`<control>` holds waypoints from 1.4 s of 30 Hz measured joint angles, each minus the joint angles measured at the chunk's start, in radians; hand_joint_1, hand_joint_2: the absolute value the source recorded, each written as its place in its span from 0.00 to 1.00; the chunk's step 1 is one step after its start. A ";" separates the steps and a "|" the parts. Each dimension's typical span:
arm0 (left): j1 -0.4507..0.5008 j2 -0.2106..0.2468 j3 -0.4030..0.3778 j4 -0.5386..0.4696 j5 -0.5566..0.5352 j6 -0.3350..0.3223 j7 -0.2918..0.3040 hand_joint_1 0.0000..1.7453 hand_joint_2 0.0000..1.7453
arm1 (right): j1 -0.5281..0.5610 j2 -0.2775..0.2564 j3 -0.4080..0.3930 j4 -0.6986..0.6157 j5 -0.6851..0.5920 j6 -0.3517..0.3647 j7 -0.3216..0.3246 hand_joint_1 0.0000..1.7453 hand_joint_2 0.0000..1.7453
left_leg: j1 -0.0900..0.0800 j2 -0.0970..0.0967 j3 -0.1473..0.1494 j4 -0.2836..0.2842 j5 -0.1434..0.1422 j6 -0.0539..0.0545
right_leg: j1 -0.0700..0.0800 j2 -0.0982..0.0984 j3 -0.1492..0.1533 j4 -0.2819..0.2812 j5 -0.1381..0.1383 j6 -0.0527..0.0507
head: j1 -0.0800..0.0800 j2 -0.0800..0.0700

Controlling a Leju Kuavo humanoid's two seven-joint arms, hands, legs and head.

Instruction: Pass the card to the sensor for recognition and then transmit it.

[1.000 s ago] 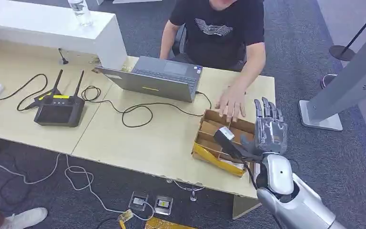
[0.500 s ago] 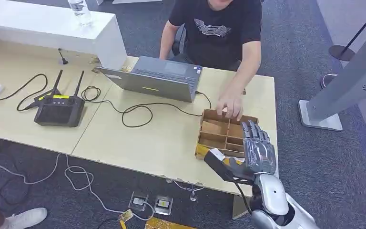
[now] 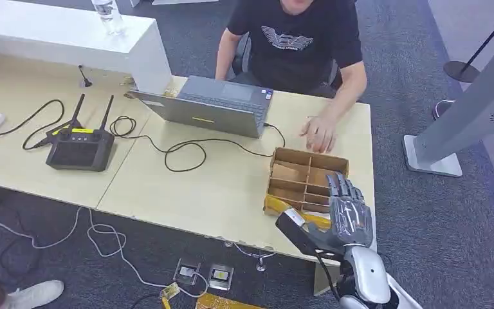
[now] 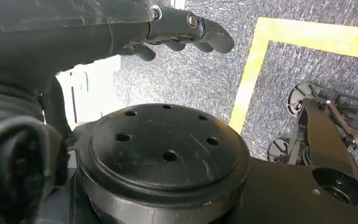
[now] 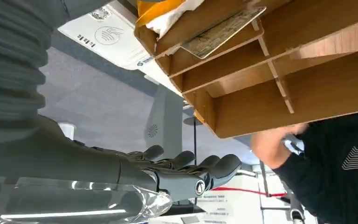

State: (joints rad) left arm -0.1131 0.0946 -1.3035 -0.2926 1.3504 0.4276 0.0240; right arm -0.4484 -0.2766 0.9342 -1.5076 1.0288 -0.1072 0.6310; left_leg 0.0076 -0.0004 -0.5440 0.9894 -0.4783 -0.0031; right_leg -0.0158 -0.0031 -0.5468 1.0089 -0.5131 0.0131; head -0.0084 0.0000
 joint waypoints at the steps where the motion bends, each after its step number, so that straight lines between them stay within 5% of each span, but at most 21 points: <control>1: 0.000 0.000 0.000 0.000 0.000 -0.001 0.000 0.00 0.00 | 0.001 0.001 0.000 0.001 -0.003 0.000 0.000 0.00 1.00 | 0.000 0.000 0.000 0.000 0.000 0.000 | 0.000 0.000 0.000 0.000 0.000 0.000 | 0.000 0.000; 42: -0.001 0.001 0.000 0.001 -0.024 -0.016 0.000 0.00 0.00 | -0.043 0.089 0.003 0.218 -0.048 -0.082 -0.003 0.00 1.00 | 0.000 0.000 0.000 0.000 0.000 0.000 | 0.000 0.000 0.000 0.000 0.000 0.000 | 0.000 0.000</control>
State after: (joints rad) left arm -0.1143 0.0954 -1.3035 -0.2918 1.3268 0.4120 0.0237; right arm -0.4912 -0.1881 0.9373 -1.2894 0.9812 -0.1892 0.6283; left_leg 0.0076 -0.0006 -0.5443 0.9894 -0.4782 -0.0031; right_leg -0.0158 -0.0033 -0.5467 1.0089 -0.5131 0.0131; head -0.0088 0.0000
